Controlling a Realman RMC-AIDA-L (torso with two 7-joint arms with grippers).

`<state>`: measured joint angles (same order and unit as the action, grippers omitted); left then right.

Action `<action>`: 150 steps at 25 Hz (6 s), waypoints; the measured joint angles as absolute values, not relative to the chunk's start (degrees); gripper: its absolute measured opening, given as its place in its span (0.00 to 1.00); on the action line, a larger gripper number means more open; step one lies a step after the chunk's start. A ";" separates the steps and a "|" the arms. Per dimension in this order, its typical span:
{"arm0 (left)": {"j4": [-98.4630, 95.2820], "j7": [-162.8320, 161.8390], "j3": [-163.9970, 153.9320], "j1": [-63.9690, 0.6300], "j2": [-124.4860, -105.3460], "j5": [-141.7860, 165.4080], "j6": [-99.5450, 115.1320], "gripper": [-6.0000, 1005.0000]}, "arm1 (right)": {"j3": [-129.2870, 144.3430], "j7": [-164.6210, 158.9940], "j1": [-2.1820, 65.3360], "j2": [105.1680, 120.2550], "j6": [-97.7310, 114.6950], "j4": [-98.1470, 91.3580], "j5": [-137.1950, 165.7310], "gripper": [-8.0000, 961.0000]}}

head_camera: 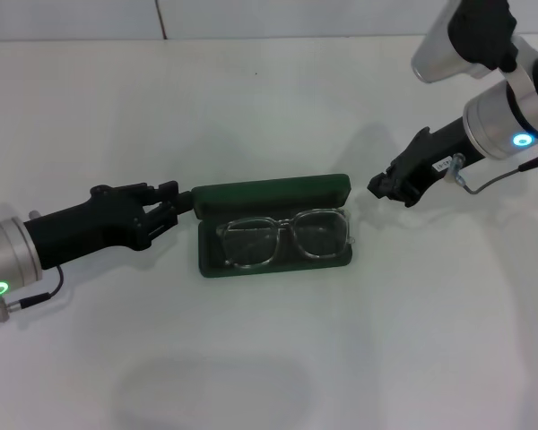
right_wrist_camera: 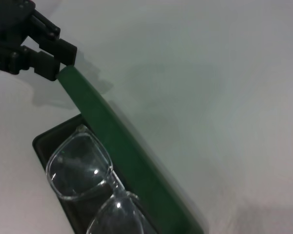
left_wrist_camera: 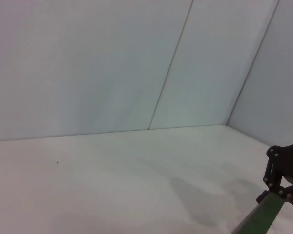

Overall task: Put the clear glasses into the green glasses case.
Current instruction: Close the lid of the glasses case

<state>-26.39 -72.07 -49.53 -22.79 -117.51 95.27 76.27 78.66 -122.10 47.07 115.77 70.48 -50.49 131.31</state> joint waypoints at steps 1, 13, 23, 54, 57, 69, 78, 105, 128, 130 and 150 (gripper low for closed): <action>-26.39 -72.07 -49.52 -22.89 -117.51 95.31 76.27 0.30 | 78.67 -122.52 47.33 115.77 70.48 -50.52 131.73 0.02; -26.37 -72.16 -49.63 -23.21 -117.60 95.63 76.26 0.30 | 78.95 -125.07 49.00 116.02 69.72 -49.45 134.29 0.02; -26.29 -72.16 -49.66 -23.21 -117.90 95.63 76.21 0.30 | 81.57 -123.64 50.23 116.21 68.11 -45.81 130.87 0.02; -26.28 -72.07 -49.93 -23.21 -118.03 95.62 76.73 0.30 | 82.53 -119.55 50.89 116.10 66.61 -40.64 125.00 0.01; -26.28 -72.07 -50.07 -23.21 -118.04 95.62 76.73 0.30 | 82.53 -119.04 50.89 116.14 66.63 -40.64 124.33 0.01; -26.28 -72.10 -50.10 -22.87 -118.13 95.62 76.81 0.30 | 83.09 -118.81 50.60 116.19 65.92 -41.37 123.72 0.01; -26.39 -72.14 -49.86 -22.54 -117.98 95.26 78.42 0.30 | 88.81 -124.32 45.38 116.02 66.40 -53.30 124.28 0.01; -34.87 -75.38 -41.47 -18.88 -117.42 89.52 96.02 0.30 | 73.87 -128.16 18.31 115.68 77.75 -91.49 125.46 0.01; -31.69 -79.02 -46.18 -36.88 -119.62 101.90 82.41 0.30 | 41.36 -100.68 14.58 115.50 98.96 -61.03 91.57 0.38; -31.42 -79.35 -47.30 -37.20 -119.67 101.66 81.05 0.29 | 40.89 -100.08 14.50 115.48 98.87 -59.94 91.62 0.38; -25.65 -79.10 -51.11 -38.38 -119.75 101.78 73.29 0.19 | 39.46 -98.34 14.87 115.31 98.68 -55.29 91.97 0.38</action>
<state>-25.65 -79.10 -51.11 -38.38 -119.75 101.78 73.29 39.46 -98.34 14.87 115.31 98.68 -55.29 91.97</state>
